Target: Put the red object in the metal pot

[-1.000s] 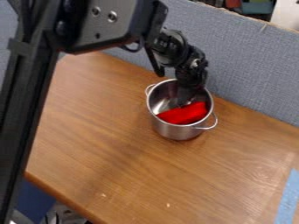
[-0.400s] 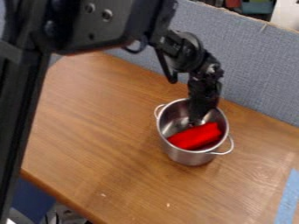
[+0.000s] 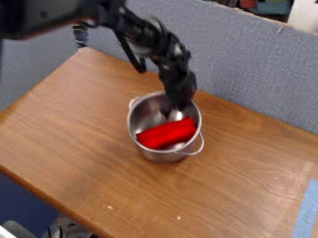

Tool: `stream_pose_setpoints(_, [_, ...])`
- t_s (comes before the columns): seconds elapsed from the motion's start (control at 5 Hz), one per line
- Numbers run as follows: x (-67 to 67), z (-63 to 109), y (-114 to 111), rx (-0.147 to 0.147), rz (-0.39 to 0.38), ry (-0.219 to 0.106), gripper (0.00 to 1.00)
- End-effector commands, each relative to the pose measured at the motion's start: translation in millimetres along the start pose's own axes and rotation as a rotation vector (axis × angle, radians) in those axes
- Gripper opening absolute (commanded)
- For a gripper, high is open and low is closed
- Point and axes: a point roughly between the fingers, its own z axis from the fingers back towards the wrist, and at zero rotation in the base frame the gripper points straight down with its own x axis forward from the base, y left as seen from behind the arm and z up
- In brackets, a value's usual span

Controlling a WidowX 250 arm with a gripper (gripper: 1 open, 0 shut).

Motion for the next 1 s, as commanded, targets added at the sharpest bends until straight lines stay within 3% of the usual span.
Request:
stream_pose_setpoints(0.0, [-30.6, 67.0, 52, 0.13, -0.033, 0.014, 0.0])
stream_pose_setpoints(0.2, [-37.3, 70.9, 68, 0.132, 0.011, 0.045, 0.0])
stream_pose_setpoints(0.4, [-33.0, 67.9, 76, 0.15, 0.047, 0.033, 0.0])
stream_pose_setpoints(0.6, [-62.1, 40.7, 61, 0.163, 0.016, -0.048, 1.0])
stream_pose_setpoints(0.8, [-97.2, 7.4, 53, 0.185, -0.018, -0.136, 0.0])
